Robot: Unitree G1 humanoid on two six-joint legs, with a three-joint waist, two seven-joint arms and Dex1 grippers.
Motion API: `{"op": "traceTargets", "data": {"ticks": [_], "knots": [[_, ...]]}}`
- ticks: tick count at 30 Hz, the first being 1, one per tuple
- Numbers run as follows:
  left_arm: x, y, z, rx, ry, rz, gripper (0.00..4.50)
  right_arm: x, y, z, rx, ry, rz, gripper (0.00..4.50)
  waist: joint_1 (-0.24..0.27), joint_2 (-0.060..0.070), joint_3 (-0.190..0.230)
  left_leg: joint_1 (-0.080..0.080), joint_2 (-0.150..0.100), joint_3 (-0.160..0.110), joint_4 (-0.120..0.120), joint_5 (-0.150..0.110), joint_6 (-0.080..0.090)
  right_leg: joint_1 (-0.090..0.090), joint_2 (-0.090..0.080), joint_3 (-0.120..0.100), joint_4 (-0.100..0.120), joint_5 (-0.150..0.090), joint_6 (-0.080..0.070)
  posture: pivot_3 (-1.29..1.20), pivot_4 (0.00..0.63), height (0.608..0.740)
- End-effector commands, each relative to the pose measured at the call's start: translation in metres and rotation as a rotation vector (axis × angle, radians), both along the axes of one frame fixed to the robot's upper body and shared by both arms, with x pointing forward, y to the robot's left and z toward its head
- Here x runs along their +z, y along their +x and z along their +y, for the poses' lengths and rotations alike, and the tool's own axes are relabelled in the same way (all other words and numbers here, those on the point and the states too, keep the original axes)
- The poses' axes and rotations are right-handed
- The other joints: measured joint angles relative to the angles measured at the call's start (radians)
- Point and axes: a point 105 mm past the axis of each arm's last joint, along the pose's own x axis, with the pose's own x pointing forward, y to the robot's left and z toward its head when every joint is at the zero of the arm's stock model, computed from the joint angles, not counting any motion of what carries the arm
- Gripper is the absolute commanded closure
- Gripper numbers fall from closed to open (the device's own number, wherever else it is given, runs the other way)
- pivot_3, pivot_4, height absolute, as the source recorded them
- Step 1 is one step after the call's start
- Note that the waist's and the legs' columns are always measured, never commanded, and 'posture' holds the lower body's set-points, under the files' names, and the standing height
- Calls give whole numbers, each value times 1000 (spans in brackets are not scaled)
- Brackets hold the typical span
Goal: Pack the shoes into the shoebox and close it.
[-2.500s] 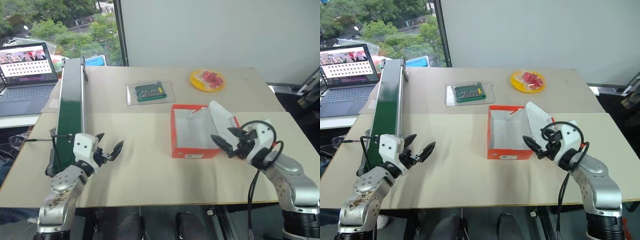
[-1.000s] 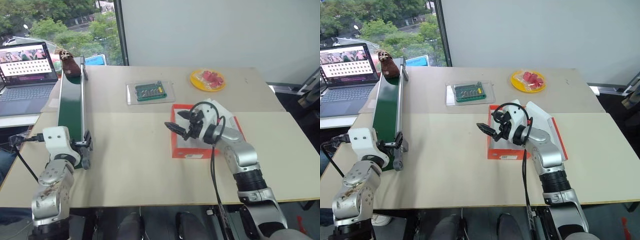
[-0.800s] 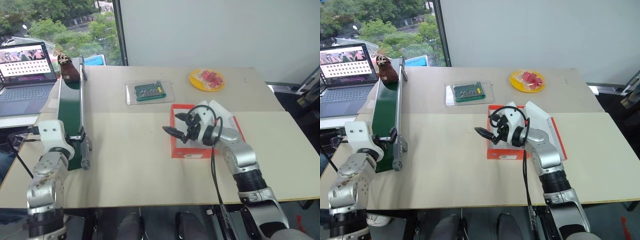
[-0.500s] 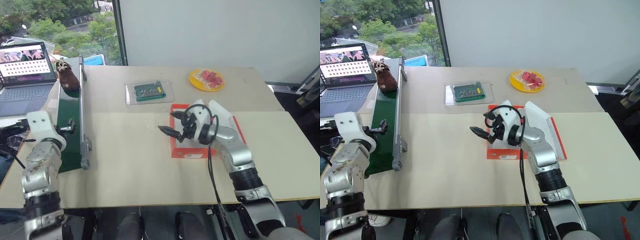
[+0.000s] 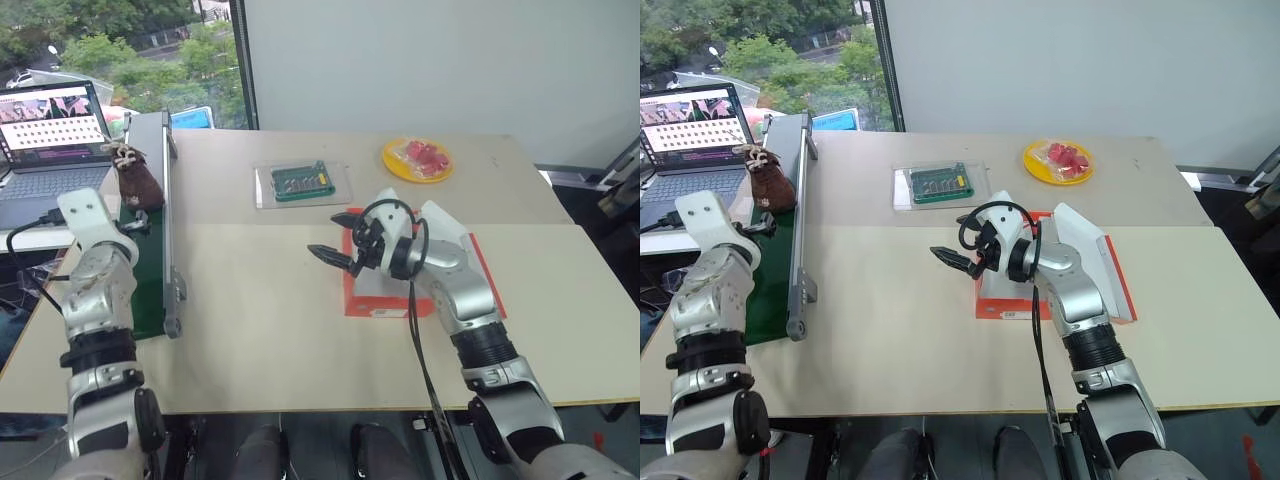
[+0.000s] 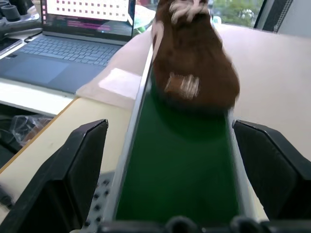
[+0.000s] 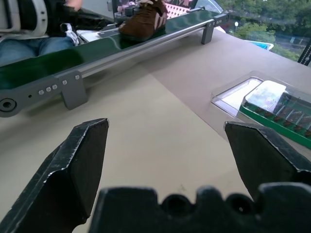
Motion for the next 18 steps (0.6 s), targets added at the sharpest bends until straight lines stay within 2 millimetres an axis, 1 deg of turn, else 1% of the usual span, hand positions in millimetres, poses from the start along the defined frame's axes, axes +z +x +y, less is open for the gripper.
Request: {"op": "traceTargets", "data": {"ticks": [1, 5, 10, 12, 14, 16, 18], "knots": [[22, 12, -4, -5, 23, -73, 112, 18, 0, 2, 12, 10, -82, 14, -1, 0, 0, 0, 0, 0, 0, 1, -1, 0, 0, 0, 0, 0, 0, 0, 150, 740], [29, 22, -10, -12, 20, -93, 112, 18, 0, 1, 7, 9, -85, 14, -1, 0, 0, -1, 0, 1, 0, 1, -1, 0, 0, 0, 0, 0, 0, 0, 150, 740], [25, 28, -13, 0, -9, -89, 112, 17, -1, 0, 1, 6, -85, 14, -2, 0, 0, -1, 0, 1, 0, 1, -1, 0, 0, 0, 0, 0, 0, 0, 150, 740], [18, 28, -11, 24, -23, -60, 112, 17, 0, -2, -8, 1, -86, 14, -3, 0, 0, -1, 0, 1, 0, 1, -1, 0, 0, 0, 0, 0, 0, 0, 150, 740], [4, 24, -4, 76, -69, -13, 112, 17, 2, -4, -18, -5, -89, 14, -2, 0, 0, -1, 0, 1, 0, 1, -1, -1, 0, 0, 0, 0, 0, 0, 150, 740], [-9, 20, 1, 116, -139, 14, 609, 17, 3, -5, -25, -9, -90, 0, -2, 0, 0, 0, 0, 1, 0, 1, -1, 0, 0, 0, 1, 0, 0, 0, 150, 740], [-21, 17, 0, 135, -233, 27, 1099, 15, 5, -8, -41, -19, -91, 0, -3, 0, 0, 1, 0, 1, 0, 1, -1, 0, 0, 0, 2, 0, 0, 0, 150, 740]]}}
